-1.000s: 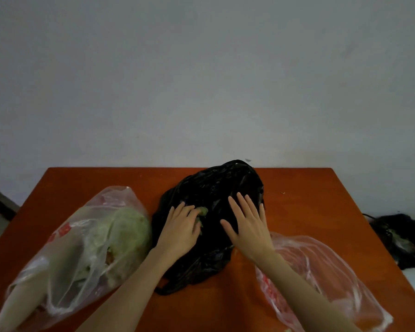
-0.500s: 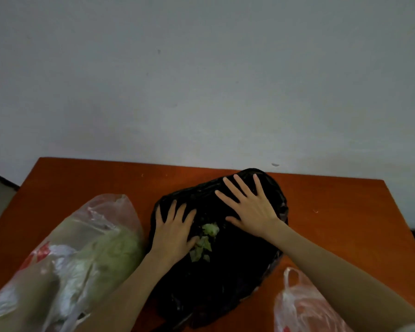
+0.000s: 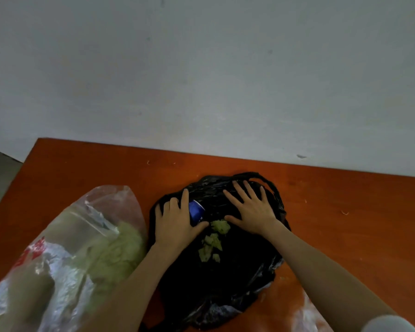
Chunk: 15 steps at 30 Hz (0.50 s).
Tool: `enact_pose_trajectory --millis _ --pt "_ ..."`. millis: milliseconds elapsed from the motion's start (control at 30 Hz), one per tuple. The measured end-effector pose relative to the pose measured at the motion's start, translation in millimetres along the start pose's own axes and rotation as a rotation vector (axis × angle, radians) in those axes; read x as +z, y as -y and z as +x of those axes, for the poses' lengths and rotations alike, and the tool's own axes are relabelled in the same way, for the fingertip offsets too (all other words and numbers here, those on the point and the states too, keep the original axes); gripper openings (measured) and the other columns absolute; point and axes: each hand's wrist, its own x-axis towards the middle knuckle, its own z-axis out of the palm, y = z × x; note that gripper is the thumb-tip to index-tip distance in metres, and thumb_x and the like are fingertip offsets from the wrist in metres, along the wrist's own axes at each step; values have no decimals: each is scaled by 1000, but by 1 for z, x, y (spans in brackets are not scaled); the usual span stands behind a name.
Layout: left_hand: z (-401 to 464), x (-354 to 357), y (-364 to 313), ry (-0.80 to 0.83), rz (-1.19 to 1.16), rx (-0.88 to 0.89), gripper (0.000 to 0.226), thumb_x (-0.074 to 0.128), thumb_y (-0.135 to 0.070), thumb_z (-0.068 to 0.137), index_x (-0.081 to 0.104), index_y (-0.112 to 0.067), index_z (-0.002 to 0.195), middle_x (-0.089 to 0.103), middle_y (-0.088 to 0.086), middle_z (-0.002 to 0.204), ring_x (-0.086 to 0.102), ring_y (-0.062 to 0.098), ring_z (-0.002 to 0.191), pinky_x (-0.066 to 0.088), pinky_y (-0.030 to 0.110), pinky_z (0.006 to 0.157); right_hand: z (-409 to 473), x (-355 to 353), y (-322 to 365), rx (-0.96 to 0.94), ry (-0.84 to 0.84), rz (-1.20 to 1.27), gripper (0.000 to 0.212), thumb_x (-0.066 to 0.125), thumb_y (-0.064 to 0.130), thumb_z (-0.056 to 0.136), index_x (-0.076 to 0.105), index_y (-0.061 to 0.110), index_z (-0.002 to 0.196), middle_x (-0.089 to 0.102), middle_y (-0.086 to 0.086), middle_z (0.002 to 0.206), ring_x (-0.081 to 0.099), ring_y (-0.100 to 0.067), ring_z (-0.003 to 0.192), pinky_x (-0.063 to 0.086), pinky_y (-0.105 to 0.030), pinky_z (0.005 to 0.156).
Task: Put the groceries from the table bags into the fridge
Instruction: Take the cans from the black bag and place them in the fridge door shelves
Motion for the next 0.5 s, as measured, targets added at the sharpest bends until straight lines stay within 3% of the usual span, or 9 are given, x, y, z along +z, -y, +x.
enact_pose_trajectory --millis 133,267,400,500 --pt "0 -1 2 83 -158 -70 91 54 -73 70 25 -17 136 55 3 125 49 24 117 18 49 109 -11 8 10 34 -3 78 73 25 66 89 -8 37 147 -18 1 157 -15 -26 144 -4 -58 112" --pt "-12 5 -4 123 -37 -28 84 51 -78 67 34 -20 126 52 1 125 46 24 119 18 51 109 -23 22 15 55 3 82 79 6 75 80 -8 36 147 -19 -1 156 -15 -27 144 -5 -59 111" --pt "-14 5 -14 113 122 18 85 55 -74 68 40 -14 126 37 5 128 34 25 121 22 53 107 -29 27 18 74 -3 101 70 25 62 92 -7 34 148 -19 -2 156 -16 -28 143 -5 -59 111" --pt "-15 1 -18 73 134 57 75 58 -65 69 47 -12 121 37 4 125 34 25 119 26 49 105 -32 26 18 75 6 119 69 28 58 94 -7 34 148 -19 -2 156 -16 -28 143 -5 -59 111"
